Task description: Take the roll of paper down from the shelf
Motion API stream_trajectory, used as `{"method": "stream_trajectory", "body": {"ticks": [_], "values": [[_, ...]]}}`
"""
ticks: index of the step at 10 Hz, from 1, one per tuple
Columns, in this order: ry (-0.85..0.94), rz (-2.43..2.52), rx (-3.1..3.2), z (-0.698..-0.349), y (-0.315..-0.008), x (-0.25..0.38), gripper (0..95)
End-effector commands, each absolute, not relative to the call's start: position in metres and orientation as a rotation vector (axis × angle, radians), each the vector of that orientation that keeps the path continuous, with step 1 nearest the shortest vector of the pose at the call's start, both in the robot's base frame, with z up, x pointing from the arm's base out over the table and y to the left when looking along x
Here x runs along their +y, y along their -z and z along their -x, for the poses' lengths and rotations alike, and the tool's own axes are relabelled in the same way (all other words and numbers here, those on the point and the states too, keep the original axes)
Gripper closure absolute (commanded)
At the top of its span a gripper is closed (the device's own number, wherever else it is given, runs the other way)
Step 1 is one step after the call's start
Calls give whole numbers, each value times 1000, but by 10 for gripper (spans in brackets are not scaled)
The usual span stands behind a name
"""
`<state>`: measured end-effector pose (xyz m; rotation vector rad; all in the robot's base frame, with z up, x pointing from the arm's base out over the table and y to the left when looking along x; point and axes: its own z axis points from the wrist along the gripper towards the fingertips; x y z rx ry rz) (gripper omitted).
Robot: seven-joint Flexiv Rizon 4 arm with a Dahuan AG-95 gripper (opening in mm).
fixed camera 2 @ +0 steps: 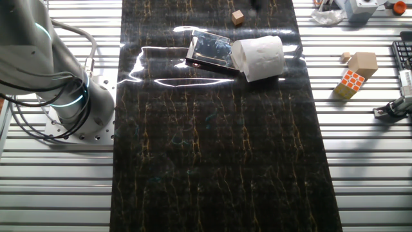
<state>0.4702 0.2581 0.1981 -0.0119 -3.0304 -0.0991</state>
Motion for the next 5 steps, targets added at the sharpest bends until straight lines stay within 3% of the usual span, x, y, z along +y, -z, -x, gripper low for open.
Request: {"method": "stream_trajectory", "body": {"ticks": [1,5], "values": [[81,27,-3071,-462,-202,281,950],[81,-16,-3074,-462,-202,281,950]]}}
